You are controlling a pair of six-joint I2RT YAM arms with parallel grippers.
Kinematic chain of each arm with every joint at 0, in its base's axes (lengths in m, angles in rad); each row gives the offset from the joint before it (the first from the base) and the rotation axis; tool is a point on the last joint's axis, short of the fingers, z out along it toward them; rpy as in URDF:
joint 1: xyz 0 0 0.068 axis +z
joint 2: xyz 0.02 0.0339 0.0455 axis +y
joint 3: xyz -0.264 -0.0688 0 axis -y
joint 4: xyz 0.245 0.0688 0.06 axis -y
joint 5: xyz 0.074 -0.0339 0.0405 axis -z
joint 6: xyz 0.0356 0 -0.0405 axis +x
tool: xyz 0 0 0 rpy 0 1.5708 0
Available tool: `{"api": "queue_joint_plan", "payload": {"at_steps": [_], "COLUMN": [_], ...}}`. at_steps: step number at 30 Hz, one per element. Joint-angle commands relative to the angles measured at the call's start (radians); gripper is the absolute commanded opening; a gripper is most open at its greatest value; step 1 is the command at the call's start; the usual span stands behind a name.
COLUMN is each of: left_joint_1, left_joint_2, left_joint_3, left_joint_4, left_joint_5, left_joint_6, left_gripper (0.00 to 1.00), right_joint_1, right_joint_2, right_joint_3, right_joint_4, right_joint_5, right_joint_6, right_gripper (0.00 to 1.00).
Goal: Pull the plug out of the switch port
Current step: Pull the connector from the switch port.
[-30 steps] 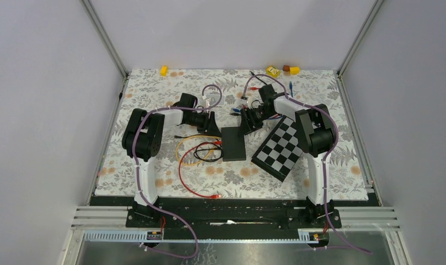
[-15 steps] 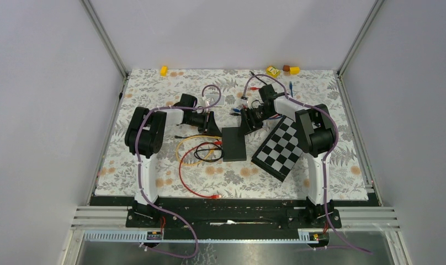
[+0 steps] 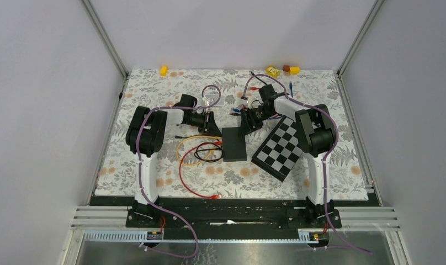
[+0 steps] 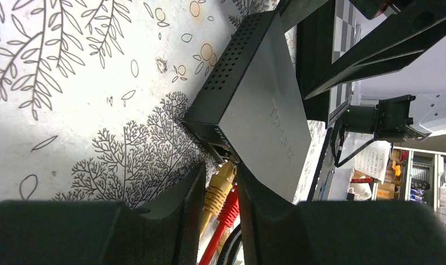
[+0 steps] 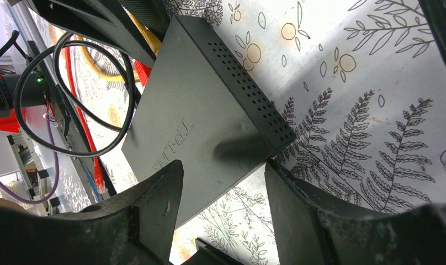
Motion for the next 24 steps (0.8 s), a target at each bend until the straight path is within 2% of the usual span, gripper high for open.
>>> {"api": "queue_joint_plan", "payload": {"at_steps": [1,8,24], "left_joint_1": [-0.01,-0.008,-0.009], "left_joint_2": [0.063,0.079,0.104], "left_joint_3": [-0.018,-0.012,-0.007], "left_joint_4": [-0.042,-0.036,-0.015], "left_joint_5": [-0.094,-0.085,-0.075], "left_joint_6": [0.038,0.022,-0.014], "left_gripper": [0.31,0.33,0.24], "right_joint_1": [0.01,0.01,0.01], "right_joint_2": [-0.002,0.003,0.019], "right_joint_3": [-0.013,-0.011,-0.005], "right_joint_4": [-0.008,-0.008,-0.008], "right_joint_5": [0.02,0.019,0.013], "right_joint_6": [-0.028,-0.026,-0.023], "right_gripper": [0.64,0.63,0.64]}}
